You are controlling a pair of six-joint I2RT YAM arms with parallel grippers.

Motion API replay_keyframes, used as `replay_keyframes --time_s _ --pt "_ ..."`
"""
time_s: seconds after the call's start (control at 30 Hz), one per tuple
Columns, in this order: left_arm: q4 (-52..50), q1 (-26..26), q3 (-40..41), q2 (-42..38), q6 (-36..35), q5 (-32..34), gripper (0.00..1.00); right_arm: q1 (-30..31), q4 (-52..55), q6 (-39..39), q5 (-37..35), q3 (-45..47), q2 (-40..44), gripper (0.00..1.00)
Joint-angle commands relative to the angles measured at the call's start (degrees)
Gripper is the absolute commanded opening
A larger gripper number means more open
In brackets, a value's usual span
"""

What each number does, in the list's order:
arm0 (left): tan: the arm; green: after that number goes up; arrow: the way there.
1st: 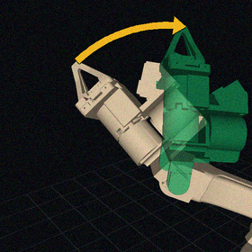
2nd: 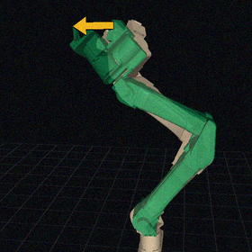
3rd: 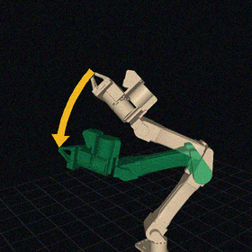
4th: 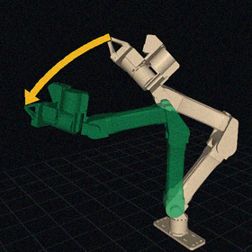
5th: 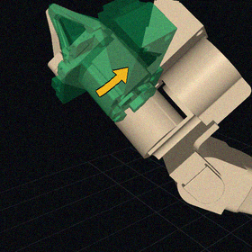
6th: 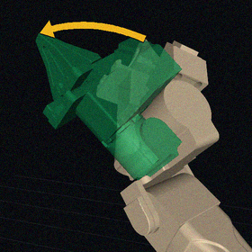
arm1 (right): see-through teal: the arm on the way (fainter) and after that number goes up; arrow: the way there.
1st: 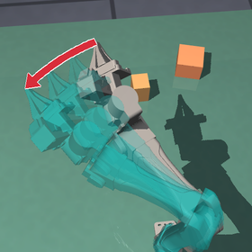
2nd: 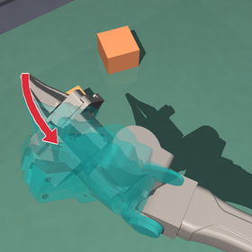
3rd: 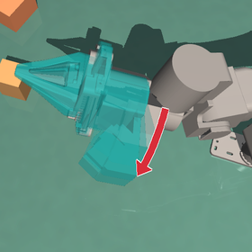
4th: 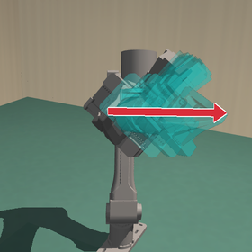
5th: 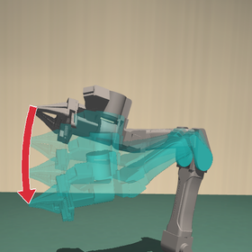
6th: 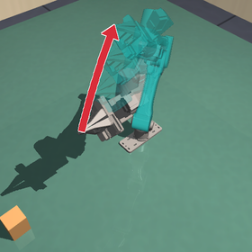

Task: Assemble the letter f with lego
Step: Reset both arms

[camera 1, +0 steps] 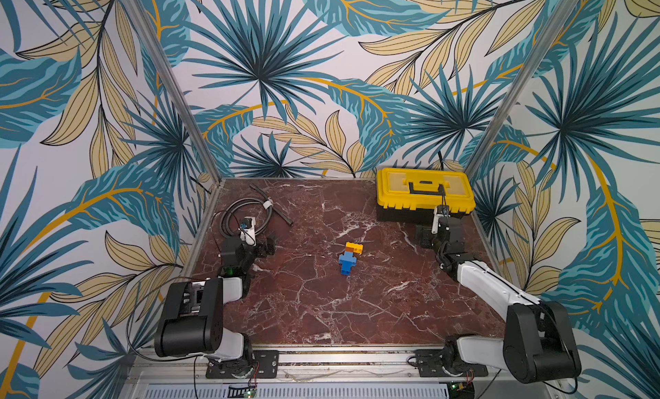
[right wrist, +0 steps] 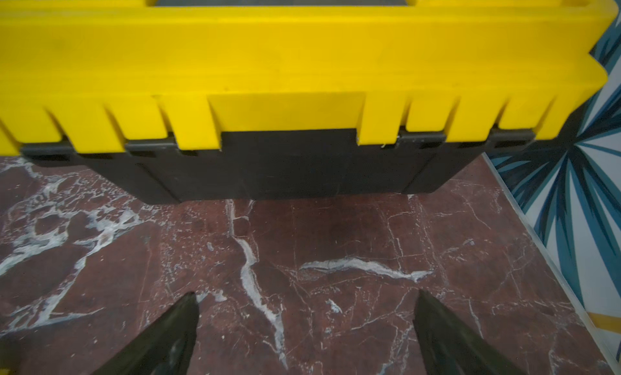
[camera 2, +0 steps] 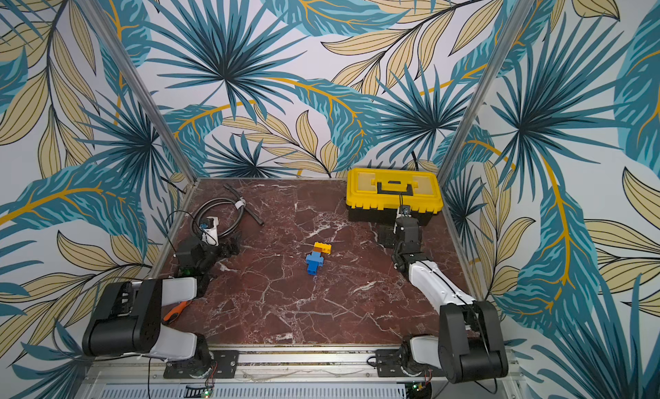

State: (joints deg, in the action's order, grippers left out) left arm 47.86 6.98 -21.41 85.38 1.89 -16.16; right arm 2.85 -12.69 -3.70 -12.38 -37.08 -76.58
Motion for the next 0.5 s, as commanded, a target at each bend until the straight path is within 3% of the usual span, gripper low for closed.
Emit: replay_keyframes --time_s 0.0,0.37,0.47 --pt "3.6 0.9 0.8 0.9 -0.2 -0.9 0.99 -0.7 -12.6 2.1 1.4 3.2 -3.1 0.99" --pt "3.5 1.0 0.2 1.5 0.3 -0.9 1.00 -1.1 -37.7 4.0 5.0 14.2 -10.0 0.99" --pt "3.5 1.0 0.2 1.5 0.2 -0.9 1.00 -1.2 -34.5 3.0 4.2 13.6 -8.8 0.99"
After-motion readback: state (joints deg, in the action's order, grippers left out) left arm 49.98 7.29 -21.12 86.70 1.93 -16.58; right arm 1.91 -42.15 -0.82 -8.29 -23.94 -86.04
